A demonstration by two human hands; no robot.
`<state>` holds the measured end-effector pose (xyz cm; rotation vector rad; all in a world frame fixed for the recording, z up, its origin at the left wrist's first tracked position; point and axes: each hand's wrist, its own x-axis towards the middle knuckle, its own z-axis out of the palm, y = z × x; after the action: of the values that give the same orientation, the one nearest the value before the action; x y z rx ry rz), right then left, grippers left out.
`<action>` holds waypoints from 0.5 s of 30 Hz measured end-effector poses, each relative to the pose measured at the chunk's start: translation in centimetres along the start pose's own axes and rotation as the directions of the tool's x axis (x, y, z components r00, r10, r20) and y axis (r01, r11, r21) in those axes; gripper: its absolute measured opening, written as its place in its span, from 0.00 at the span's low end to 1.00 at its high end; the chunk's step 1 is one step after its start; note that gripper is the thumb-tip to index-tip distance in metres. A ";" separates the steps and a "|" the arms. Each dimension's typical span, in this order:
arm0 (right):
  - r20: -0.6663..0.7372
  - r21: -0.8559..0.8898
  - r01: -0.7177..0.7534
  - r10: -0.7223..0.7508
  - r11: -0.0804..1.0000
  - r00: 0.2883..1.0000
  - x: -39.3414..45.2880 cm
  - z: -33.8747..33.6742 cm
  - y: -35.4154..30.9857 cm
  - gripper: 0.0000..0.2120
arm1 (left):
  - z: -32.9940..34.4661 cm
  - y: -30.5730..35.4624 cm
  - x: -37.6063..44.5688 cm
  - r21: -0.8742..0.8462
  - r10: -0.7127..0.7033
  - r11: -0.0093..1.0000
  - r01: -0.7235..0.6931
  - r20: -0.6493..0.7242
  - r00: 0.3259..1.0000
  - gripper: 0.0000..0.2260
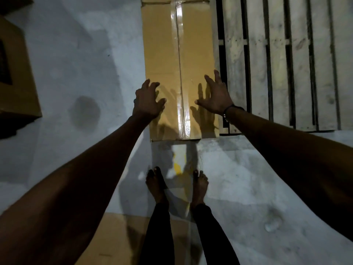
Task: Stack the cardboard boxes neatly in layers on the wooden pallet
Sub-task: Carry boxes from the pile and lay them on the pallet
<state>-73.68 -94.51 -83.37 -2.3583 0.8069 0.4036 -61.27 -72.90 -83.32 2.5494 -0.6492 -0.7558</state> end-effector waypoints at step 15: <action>-0.107 0.215 0.167 -0.146 0.962 0.983 -22.6 -21.3 -13.4 0.39 | -21.3 12.5 -23.6 -0.216 0.019 0.973 -0.084 -0.286 0.958 0.17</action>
<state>-80.70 -89.43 -50.71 -2.2215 0.6625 0.1329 -70.25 -65.34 -51.25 2.3579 -0.5021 -0.4087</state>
